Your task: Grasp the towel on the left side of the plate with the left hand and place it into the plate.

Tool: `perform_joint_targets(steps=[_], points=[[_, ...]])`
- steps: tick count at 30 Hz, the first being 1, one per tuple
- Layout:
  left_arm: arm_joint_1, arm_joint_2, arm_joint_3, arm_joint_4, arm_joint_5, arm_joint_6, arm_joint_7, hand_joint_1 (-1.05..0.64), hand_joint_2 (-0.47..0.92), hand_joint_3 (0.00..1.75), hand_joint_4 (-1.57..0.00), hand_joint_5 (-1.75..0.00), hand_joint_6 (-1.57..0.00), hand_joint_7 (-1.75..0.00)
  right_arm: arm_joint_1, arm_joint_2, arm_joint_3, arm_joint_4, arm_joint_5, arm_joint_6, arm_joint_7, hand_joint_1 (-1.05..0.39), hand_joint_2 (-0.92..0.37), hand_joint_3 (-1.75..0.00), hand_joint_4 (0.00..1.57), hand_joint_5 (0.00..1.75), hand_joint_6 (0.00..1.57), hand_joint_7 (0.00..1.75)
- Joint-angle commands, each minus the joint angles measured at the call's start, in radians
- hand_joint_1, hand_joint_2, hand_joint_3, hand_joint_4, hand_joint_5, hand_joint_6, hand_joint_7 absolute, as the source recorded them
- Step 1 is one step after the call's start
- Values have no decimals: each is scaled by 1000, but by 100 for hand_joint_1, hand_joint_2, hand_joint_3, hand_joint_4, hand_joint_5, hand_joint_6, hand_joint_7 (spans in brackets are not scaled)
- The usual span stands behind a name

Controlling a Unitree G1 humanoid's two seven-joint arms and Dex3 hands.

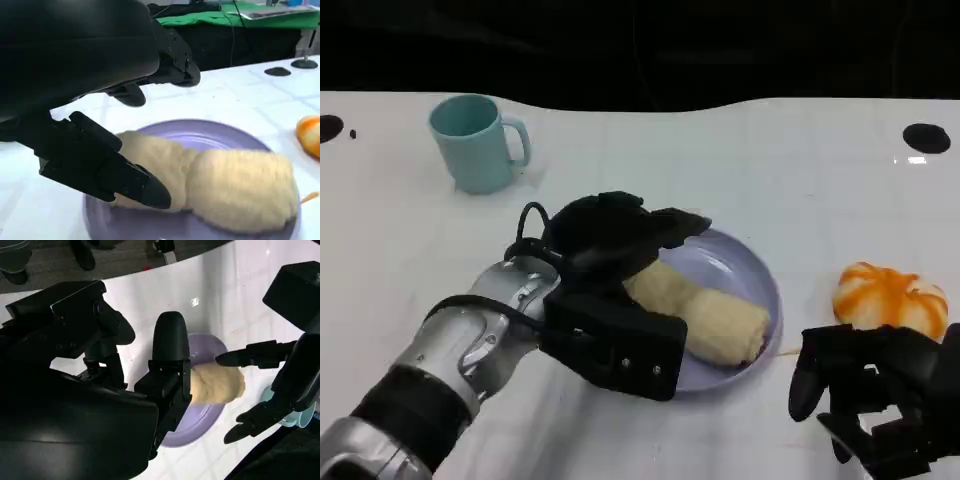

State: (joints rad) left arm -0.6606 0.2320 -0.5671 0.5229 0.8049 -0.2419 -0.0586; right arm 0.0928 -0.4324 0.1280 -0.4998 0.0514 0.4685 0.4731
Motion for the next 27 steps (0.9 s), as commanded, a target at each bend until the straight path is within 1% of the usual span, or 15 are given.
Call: perform_joint_targets(steps=[1,5,9,12,16,19,22,25,27], points=[[-6,49,-15,-61,54,14,-9,-77,92,6,-9,-37,-11,0,1,-8,-11,-9,6,0,1,6,-62,-103,68,168,67,144],[14,83,-6,-114,67,13,-5,-79,92,7,-9,-39,-11,0,0,-8,-10,-8,6,0,1,6,-62,-104,68,168,67,144],[48,130,30,-176,31,-5,-12,-78,92,8,-12,-43,-13,-2,-1,-7,-6,-10,3,1,-1,6,-62,-104,68,168,67,144],[85,176,63,-234,12,-18,-27,-77,92,10,-8,-57,-18,-3,-1,-8,-4,-11,-1,1,-3,6,-61,-104,68,168,67,143],[140,232,106,-295,-9,-42,-20,-76,92,11,-9,-62,-20,-4,-3,-7,-8,-8,3,0,-1,6,-61,-104,68,167,67,142],[192,258,147,-343,-47,-55,-31,-75,92,11,-12,-64,-21,-4,-5,-8,-10,-6,4,1,0,6,-62,-104,68,167,67,142],[263,261,205,-390,-154,-68,-60,-68,92,10,-18,-67,-26,-6,-7,-10,-11,-4,4,0,2,6,-62,-104,68,167,67,143],[356,235,273,-468,-302,-19,-119,-61,92,11,-25,-66,-31,-7,-9,-5,-14,4,11,-5,2,6,-62,-104,68,167,67,143],[417,207,320,-520,-415,27,-158,-54,92,11,-34,-61,-40,-8,-9,-5,-16,8,13,-9,4,7,-62,-104,68,168,67,143]])
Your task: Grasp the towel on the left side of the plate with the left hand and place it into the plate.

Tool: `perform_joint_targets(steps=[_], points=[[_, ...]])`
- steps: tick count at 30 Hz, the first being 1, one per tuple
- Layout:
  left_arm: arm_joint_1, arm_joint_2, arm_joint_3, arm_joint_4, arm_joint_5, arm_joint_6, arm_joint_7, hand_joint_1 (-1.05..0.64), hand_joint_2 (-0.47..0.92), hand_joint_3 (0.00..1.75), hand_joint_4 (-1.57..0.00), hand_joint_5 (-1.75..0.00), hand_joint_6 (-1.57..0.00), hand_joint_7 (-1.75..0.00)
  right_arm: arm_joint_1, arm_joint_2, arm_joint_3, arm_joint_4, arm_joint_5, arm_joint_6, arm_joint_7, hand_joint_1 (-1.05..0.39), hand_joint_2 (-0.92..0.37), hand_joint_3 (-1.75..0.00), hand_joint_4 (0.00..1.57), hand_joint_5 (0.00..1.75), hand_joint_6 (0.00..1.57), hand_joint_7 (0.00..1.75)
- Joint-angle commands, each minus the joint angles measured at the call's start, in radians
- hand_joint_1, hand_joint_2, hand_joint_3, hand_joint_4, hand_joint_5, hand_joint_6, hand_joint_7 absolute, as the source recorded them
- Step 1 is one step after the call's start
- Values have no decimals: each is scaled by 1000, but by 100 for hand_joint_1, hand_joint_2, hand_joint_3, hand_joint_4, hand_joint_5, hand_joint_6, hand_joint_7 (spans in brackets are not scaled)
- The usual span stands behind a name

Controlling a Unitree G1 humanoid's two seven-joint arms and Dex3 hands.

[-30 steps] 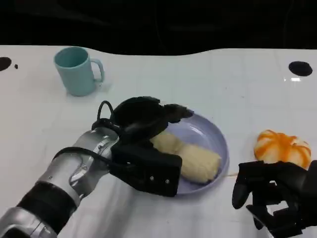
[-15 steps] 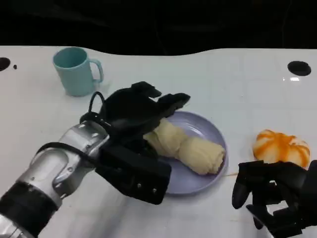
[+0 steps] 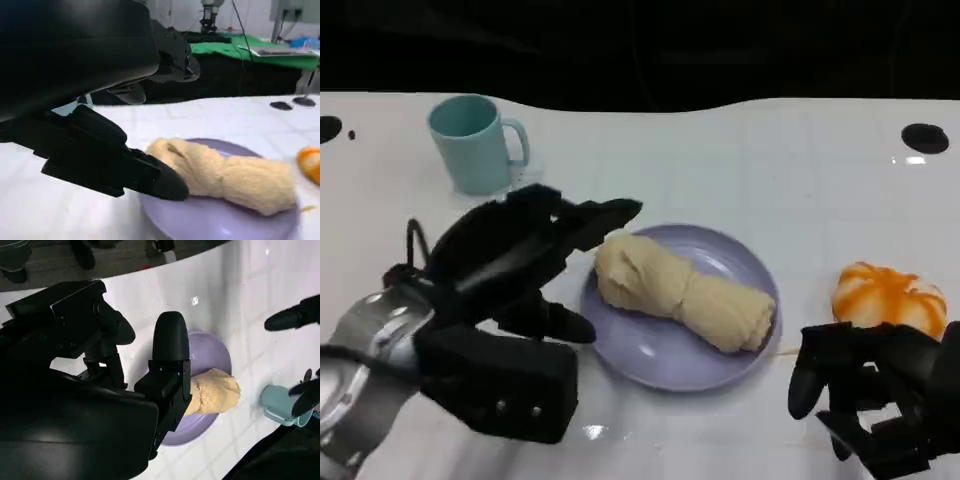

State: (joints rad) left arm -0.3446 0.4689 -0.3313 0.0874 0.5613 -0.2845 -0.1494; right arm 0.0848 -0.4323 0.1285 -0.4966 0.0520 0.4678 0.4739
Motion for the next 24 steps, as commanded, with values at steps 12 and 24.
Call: perform_joint_targets(steps=[12,24], points=[[314,-142,271,-403,-664,500,-194,-22,91,26,-71,-107,-90,-37,-4,-6,-16,8,10,-11,7,5,-61,-104,68,168,67,144],[462,-250,399,-725,-963,1050,-91,-12,62,111,-75,-174,-76,-141,-4,-11,-23,9,14,-10,11,5,-61,-104,68,167,67,143]])
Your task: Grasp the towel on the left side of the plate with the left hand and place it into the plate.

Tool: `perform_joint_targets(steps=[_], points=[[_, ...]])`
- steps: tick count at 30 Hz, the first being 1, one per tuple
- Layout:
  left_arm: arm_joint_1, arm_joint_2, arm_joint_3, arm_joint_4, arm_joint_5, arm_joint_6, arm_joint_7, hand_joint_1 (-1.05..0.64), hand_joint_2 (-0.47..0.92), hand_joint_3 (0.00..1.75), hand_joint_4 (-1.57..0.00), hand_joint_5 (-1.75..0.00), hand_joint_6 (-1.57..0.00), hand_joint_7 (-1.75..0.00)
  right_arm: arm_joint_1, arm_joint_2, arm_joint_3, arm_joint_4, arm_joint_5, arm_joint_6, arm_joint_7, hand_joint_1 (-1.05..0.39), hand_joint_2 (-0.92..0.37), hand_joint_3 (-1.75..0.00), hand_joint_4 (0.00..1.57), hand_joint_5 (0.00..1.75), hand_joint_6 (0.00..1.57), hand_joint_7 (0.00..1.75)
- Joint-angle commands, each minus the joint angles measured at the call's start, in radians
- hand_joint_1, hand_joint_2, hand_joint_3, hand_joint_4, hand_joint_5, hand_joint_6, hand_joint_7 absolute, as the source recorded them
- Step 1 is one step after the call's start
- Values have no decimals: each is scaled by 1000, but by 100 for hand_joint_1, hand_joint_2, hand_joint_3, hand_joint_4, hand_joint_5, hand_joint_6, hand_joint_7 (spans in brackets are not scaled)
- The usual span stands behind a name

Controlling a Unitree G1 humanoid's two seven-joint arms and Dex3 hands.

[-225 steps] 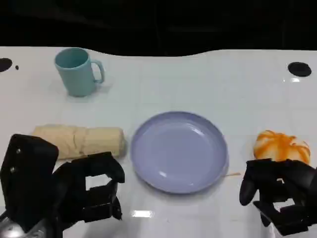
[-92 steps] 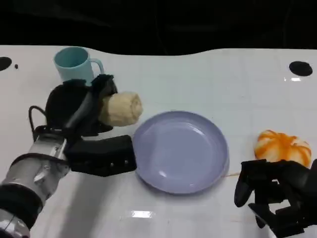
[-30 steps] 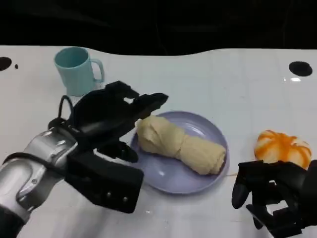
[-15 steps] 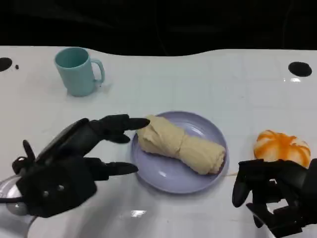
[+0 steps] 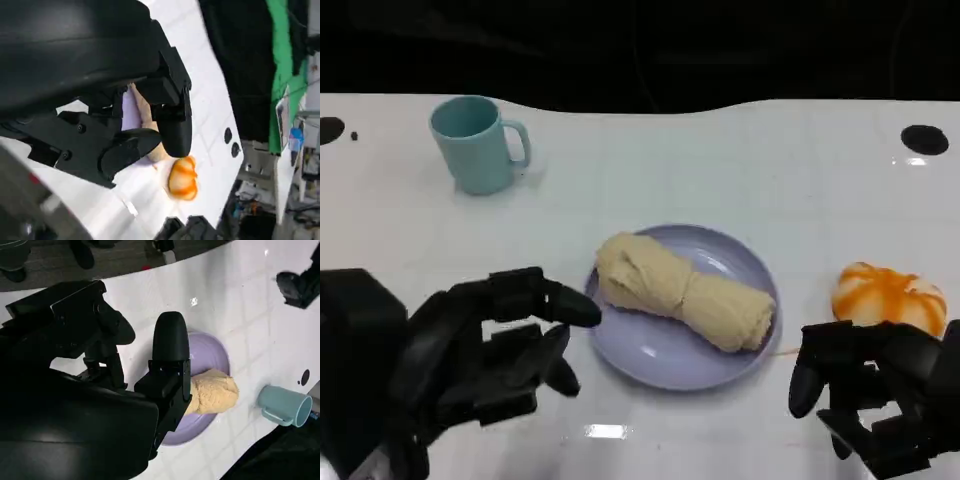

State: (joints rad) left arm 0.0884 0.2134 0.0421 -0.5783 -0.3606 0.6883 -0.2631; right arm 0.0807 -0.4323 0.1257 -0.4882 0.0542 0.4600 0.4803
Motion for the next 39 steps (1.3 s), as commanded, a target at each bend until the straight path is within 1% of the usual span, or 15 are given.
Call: perform_joint_targets(steps=[1,3,5,9,13,17,23,27,30,37,39], points=[[33,6,27,-67,-46,88,27,-12,62,112,-75,-174,-75,-144,-1,-12,-22,1,12,-1,5,5,-61,-104,68,167,67,143],[37,-31,40,-59,-69,124,60,-11,62,112,-75,-174,-74,-145,0,-10,-24,4,14,-7,7,5,-61,-104,68,167,67,143],[33,-54,48,-49,-83,152,87,-12,63,113,-76,-175,-71,-153,2,-8,-25,6,15,-9,7,6,-61,-104,68,168,67,143],[14,-60,53,-18,-96,189,99,-15,62,114,-76,-175,-63,-168,7,-7,-29,8,14,-18,8,6,-61,-105,68,167,67,143],[-3,-46,41,25,-75,186,93,-14,64,113,-75,-175,-62,-174,11,-9,-30,11,13,-21,9,6,-61,-106,69,168,67,144],[-20,-51,48,70,-64,183,99,-12,68,110,-74,-175,-59,-175,17,-16,-32,10,10,-22,11,6,-61,-105,68,167,67,143],[-33,-53,48,66,-65,218,119,-11,72,102,-76,-175,-62,-175,25,-18,-31,21,4,-50,13,7,-62,-104,68,167,66,143],[-29,-43,37,72,-58,204,104,-12,72,101,-75,-175,-61,-175,27,-15,-30,38,1,-73,13,8,-63,-104,69,168,67,142],[-27,-45,36,74,-58,202,105,-12,76,95,-75,-175,-61,-175,29,-14,-31,44,0,-85,12,8,-63,-103,69,168,67,142],[-19,-40,21,76,-47,178,97,-13,77,92,-76,-175,-63,-175,33,-14,-35,44,5,-85,14,9,-64,-102,68,169,66,142],[-15,-39,19,77,-45,172,93,-14,79,89,-76,-175,-63,-175,36,-15,-36,38,5,-78,14,8,-64,-102,67,170,66,142]])
